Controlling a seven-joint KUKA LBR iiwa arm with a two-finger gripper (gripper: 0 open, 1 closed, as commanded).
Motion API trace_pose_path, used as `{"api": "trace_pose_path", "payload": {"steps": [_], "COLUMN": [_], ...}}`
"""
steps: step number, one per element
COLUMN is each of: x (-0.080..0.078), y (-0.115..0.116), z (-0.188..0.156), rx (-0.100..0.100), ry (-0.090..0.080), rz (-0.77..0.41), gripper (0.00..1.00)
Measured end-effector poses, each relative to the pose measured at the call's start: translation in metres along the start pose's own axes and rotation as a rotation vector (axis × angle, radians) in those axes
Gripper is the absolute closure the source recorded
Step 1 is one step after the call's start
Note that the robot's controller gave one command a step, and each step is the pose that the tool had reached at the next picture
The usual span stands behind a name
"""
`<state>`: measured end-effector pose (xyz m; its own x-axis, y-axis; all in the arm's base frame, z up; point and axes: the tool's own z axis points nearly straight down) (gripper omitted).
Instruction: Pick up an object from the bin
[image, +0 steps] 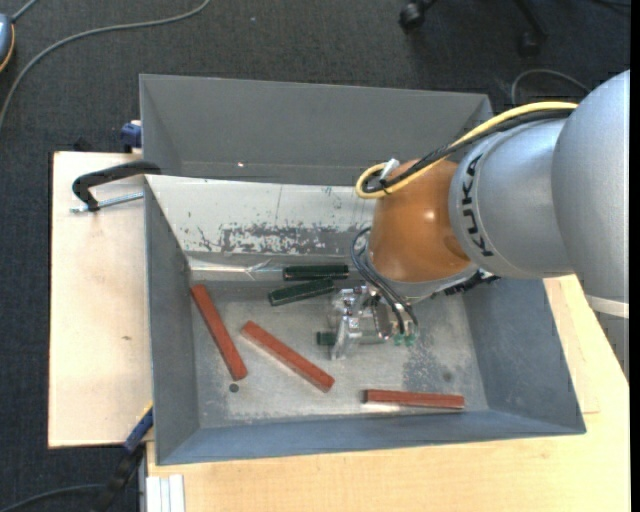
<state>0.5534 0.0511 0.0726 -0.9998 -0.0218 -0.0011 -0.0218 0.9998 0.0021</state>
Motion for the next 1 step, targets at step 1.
{"api": "trace_pose_path", "payload": {"steps": [1], "x": [0.0026], "y": [0.0052], "z": [-0.1225], "rx": [0.001], "ry": [-0.013], "rz": [-0.071], "gripper": [1.00]}}
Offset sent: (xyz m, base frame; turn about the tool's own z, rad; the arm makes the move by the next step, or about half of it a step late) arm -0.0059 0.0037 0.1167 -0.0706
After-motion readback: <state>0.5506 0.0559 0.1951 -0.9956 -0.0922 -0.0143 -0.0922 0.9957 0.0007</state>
